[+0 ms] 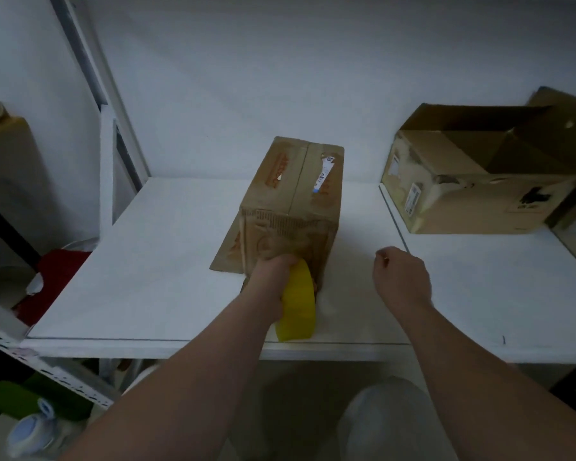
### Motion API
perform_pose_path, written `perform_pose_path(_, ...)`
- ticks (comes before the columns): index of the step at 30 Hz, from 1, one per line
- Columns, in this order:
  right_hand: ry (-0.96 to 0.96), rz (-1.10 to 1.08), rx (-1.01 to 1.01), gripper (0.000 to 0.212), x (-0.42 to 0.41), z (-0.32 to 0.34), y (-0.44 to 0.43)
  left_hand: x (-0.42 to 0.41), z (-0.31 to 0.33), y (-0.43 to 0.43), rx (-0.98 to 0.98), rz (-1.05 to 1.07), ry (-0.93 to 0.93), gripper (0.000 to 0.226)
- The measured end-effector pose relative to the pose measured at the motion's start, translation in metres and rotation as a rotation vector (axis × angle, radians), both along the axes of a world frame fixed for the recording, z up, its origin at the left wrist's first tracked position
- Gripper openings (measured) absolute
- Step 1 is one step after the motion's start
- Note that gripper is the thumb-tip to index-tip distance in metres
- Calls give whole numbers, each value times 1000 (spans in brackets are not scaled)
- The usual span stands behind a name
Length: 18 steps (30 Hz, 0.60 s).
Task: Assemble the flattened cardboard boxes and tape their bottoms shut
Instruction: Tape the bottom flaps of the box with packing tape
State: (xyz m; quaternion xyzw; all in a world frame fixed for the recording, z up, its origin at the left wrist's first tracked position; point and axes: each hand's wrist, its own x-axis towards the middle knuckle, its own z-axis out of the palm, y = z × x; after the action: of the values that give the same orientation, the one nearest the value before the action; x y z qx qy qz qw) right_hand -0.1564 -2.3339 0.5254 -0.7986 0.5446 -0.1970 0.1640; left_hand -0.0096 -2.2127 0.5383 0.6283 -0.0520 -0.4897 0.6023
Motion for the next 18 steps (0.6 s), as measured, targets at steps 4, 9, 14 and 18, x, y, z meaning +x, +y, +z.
perform_pose_path(4,208,-115,215,35,-22,-21,-17,-6,-2,-9,5,24,-2,37)
perform_pose_path(9,384,-196,297,33,-29,-39,-21,-2,-7,-7,-44,-2,74,18)
perform_pose_path(14,288,-45,146,23,-28,-54,-17,7,-10,-2,-63,-24,118,28)
perform_pose_path(18,112,57,136,22,-19,-59,-8,12,-11,0,-48,-43,124,33)
